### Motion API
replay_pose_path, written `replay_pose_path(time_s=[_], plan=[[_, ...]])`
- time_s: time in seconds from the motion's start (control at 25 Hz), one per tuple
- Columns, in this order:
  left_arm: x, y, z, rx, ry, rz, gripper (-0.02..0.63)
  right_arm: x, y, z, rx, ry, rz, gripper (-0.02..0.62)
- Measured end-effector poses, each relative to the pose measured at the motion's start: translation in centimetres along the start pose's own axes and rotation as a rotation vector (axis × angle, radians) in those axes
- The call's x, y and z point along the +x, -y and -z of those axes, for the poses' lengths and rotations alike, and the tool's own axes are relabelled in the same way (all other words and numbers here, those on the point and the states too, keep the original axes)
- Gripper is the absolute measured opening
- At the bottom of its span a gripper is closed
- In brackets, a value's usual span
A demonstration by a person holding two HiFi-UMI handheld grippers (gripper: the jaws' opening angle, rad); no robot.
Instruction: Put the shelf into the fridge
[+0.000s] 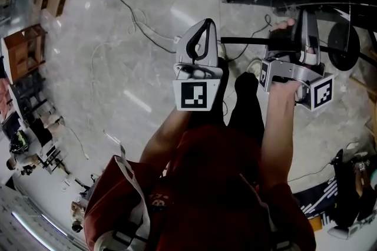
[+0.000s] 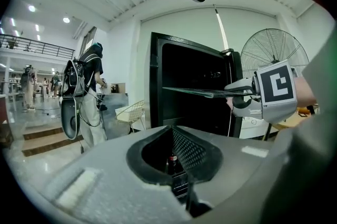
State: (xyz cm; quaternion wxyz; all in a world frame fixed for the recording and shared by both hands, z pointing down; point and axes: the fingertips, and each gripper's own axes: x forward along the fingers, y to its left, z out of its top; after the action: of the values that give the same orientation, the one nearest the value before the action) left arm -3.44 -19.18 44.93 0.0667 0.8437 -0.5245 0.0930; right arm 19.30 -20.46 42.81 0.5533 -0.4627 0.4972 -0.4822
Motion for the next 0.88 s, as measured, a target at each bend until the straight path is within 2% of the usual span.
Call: replay_pose_path(time_s=[0.32, 0.6, 0.88], plan=[[-0.4, -0.1, 0.5, -0.009, -0.018, 0.005, 0.006, 0.5, -0.5, 0.5, -0.032, 0.007, -0.039, 0.017], [-0.2, -0.4, 0.0, -0.003, -0.008, 0.011, 0.006, 2.4, 0.4, 0.3, -0.066, 0.012, 0.018, 0.014], [0.6, 0.3, -0.6, 0.002, 0.01, 0.026, 0.006, 4.4, 1.0, 0.1, -0.084, 0.007, 0.03, 0.012]])
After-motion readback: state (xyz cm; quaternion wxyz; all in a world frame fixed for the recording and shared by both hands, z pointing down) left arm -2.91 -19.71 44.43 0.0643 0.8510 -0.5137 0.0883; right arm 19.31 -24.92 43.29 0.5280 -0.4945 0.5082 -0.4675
